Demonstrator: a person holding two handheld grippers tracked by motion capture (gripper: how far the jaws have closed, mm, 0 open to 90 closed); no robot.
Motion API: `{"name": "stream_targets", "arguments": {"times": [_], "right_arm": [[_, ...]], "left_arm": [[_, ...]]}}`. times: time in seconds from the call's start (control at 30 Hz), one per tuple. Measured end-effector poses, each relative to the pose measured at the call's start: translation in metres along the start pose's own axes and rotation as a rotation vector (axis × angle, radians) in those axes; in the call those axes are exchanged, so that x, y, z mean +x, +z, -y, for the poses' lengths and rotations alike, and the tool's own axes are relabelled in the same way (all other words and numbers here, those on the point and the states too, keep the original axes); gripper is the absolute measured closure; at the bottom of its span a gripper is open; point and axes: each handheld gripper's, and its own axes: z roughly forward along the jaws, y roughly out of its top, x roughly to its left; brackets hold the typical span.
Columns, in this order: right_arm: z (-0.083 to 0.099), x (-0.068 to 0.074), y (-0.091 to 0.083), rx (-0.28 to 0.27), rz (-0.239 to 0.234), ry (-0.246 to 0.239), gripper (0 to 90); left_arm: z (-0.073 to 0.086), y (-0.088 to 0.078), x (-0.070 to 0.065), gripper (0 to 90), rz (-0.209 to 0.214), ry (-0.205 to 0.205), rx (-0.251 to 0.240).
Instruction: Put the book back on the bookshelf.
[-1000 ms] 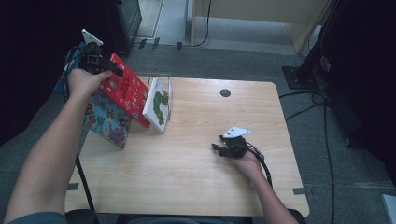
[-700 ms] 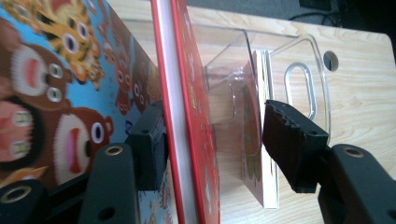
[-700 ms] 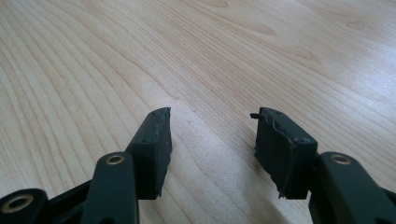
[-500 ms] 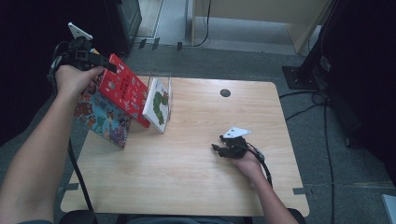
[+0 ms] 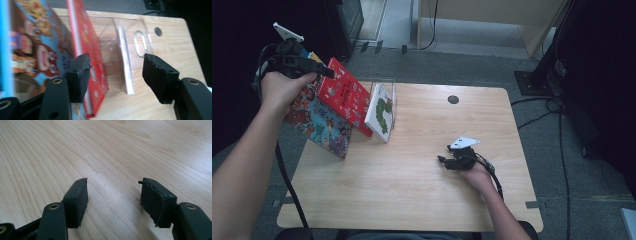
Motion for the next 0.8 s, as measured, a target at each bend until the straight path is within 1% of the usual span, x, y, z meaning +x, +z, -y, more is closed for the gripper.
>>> {"name": "stream_targets", "arguments": {"times": [0.07,0.2,0.27,0.33,0.43,0.5,0.6,0.63,0.7,0.73,0.77,0.8], "right_arm": [[0.000,0.000,0.000,0.001,-0.002,-0.005,36.0],[0.000,0.002,0.000,0.005,-0.008,-0.009,32.8],[0.000,0.002,0.000,0.005,-0.009,-0.010,32.8],[0.000,0.002,0.000,0.005,-0.009,-0.010,32.8],[0.000,0.002,0.000,0.006,-0.009,-0.010,32.6],[0.000,0.002,0.000,0.006,-0.010,-0.011,32.4],[0.000,0.002,0.000,0.006,-0.010,-0.011,32.3],[0.000,0.002,0.000,0.006,-0.010,-0.011,32.3],[0.000,0.002,0.000,0.007,-0.009,-0.012,32.3],[0.000,0.002,0.000,0.006,-0.009,-0.012,32.3],[0.000,0.002,0.000,0.006,-0.009,-0.013,32.3],[0.000,0.002,0.000,0.006,-0.009,-0.012,32.3]], "left_arm": [[0.005,0.001,-0.004,39.9,0.016,0.011,0.000],[0.014,0.004,-0.012,39.7,0.030,0.036,0.002],[0.018,0.006,-0.017,39.6,0.045,0.040,0.007],[0.023,0.008,-0.022,39.5,0.046,0.054,0.007],[0.030,0.011,-0.029,38.9,0.066,0.071,0.016],[0.035,0.013,-0.033,38.9,0.069,0.089,0.018],[0.043,0.018,-0.040,38.7,0.087,0.101,0.023],[0.046,0.020,-0.043,38.7,0.090,0.112,0.025],[0.053,0.023,-0.048,38.7,0.107,0.121,0.027],[0.057,0.025,-0.050,38.7,0.107,0.124,0.025],[0.060,0.027,-0.053,38.7,0.102,0.133,0.029],[0.064,0.030,-0.055,38.6,0.106,0.147,0.032]]}}
